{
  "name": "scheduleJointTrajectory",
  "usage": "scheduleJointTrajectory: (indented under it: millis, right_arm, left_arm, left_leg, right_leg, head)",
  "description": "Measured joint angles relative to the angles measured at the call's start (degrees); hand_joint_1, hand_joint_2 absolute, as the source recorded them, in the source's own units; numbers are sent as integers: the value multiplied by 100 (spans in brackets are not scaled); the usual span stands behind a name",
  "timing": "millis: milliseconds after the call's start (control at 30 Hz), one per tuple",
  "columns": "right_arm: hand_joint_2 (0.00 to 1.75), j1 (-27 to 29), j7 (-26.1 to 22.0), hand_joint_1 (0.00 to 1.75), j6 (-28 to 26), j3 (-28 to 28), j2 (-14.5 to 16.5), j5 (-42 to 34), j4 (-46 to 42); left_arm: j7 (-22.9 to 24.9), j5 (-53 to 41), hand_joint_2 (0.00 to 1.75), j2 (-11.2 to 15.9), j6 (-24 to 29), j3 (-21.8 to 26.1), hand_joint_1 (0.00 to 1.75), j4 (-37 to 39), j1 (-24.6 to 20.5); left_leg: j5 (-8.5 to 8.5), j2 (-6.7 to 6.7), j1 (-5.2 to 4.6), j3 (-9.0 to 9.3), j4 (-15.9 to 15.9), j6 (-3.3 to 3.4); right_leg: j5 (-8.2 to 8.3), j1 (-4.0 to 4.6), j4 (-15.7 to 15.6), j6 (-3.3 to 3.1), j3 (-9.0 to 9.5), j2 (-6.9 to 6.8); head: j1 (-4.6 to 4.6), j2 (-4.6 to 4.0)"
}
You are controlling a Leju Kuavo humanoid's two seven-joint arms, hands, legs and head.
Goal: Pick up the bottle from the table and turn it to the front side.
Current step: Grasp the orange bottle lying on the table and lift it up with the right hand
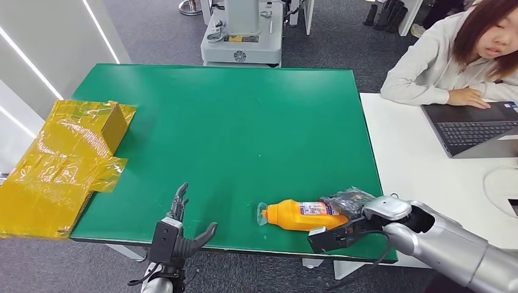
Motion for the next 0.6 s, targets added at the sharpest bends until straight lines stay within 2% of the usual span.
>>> scheduleJointTrajectory:
  millis: [267,600]
  right_arm:
    - [175,440,92,175,-196,-392,-241,-120,-297]
    - [175,666,99,175,-237,-634,-329,-163,-434]
  left_arm:
    - [0,-60,175,-2,-18,3,0,-52,7]
    - [0,-79,175,1,-20,3,0,-117,16]
  left_leg:
    - [0,-1,0,-1,0,0]
    - [0,0,0,0,0,0]
  right_leg:
    - [0,0,0,0,1,-2]
    - [0,0,0,0,1,-1]
  head:
    - [-1,0]
    - [-1,0]
